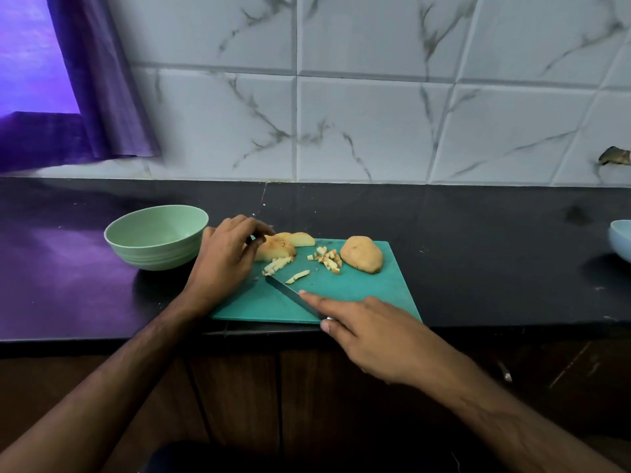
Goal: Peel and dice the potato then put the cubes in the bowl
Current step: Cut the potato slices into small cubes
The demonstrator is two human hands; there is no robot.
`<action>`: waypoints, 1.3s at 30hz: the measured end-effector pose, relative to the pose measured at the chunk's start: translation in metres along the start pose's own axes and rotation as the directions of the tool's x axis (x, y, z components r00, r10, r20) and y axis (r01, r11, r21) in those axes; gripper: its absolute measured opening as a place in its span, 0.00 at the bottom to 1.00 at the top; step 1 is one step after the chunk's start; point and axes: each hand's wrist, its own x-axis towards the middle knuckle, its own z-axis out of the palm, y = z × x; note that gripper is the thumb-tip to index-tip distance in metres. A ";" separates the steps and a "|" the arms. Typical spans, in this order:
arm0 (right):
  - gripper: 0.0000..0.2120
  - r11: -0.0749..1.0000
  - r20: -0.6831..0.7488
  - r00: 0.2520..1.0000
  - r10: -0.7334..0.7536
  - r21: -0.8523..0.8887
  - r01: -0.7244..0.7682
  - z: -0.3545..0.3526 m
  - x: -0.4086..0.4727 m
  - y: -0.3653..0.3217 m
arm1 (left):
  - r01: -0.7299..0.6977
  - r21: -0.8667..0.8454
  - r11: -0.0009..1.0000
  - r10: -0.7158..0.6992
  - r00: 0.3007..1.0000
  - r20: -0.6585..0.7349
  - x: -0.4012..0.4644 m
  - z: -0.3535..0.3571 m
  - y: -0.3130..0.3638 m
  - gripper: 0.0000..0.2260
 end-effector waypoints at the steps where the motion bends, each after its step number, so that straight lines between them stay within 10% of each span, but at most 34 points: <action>1: 0.24 1.000 -0.001 1.000 -0.002 -0.009 0.002 0.000 0.004 -0.003 | 0.018 0.007 1.000 -0.018 1.000 0.008 0.000 0.000 -0.001 0.16; 12: 0.28 0.965 -0.097 0.995 0.000 -0.259 -0.026 0.019 0.041 -0.050 | 0.106 -0.133 0.985 -0.098 0.993 0.066 0.003 0.003 -0.019 0.23; 39: 0.23 0.958 -0.039 0.957 0.288 0.002 -0.288 -0.019 0.013 0.033 | 0.019 0.101 0.995 -0.038 0.980 0.194 0.000 0.009 -0.009 0.14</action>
